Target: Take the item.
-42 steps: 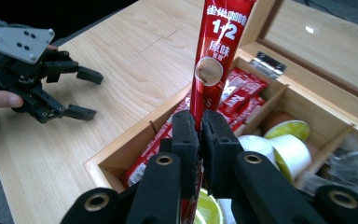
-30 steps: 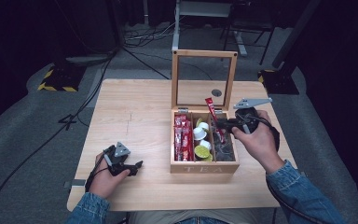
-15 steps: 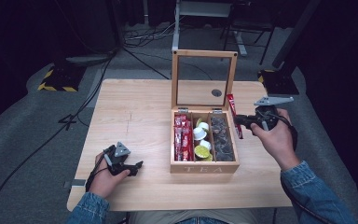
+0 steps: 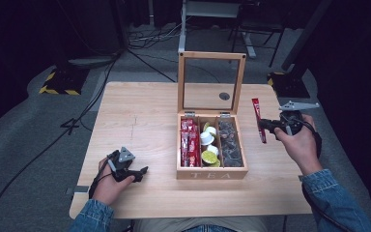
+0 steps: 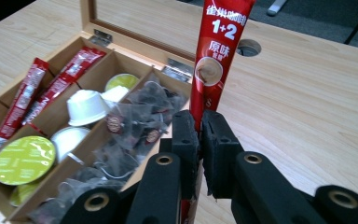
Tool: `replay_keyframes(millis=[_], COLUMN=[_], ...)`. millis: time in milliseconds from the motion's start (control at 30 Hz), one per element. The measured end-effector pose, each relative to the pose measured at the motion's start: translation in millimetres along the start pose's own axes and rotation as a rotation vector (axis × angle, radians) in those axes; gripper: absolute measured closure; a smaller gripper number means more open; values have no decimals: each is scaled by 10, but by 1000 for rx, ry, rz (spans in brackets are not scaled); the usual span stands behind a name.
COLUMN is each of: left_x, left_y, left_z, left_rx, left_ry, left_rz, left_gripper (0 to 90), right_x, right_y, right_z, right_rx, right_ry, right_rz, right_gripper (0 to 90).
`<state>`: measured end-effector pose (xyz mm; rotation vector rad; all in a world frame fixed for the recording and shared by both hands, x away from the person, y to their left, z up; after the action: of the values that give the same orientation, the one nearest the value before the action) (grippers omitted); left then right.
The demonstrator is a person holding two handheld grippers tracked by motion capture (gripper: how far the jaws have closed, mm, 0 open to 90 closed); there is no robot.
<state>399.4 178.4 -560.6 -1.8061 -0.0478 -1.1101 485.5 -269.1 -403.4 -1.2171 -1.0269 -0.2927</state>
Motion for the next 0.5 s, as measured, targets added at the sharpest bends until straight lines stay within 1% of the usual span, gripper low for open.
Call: replay_keyframes(millis=[133, 167, 233, 267, 300, 333, 367, 400, 433, 467, 500], left_x=[0, 0, 1, 2, 2, 3, 3, 3, 3, -1, -1], left_y=[0, 0, 1, 1, 1, 4, 6, 9, 9, 13, 13], left_z=[0, 0, 1, 3, 4, 4, 2, 0, 0, -4, -4], left_rx=[0, 0, 1, 3, 3, 4, 2, -1, -1, -5, -5], left_ry=[0, 0, -1, 0, 0, -1, -1, 2, 2, 2, 2], left_rz=[0, 0, 0, 0, 1, -1, 0, 6, 6, 14, 14], left_gripper=[210, 210, 207, 207, 205, 200, 200, 179, 158, 146, 145], right_x=[-75, -75, -130, -130, -142, -182, -182, -231, -231, -275, -275], right_y=[41, 41, 64, 64, 67, 78, 78, 95, 95, 109, 109], right_z=[-113, -113, -196, -196, -211, -246, -246, -281, -281, -312, -312], right_rx=[-15, -15, -29, -29, -30, -31, -31, -40, -40, -43, -43], right_ry=[9, 9, 11, 11, 10, -4, -4, -17, -17, -10, -10], right_rz=[9, 9, 10, 10, 10, 10, 10, 16, 16, 18, 18], right_gripper=[841, 841, 841, 841, 841, 841, 841, 841, 841, 840, 840])
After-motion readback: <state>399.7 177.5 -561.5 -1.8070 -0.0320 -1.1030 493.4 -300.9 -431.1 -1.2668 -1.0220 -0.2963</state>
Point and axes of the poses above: each handheld gripper's, and its own axes: y roughly forward along the jaws, x roughly out of its top, z roughly to its left, the point moved 8 cm from there along y, roughly forward along the jaws, and after that the axes turned 7 degrees about -x, right-handed, at the moved point
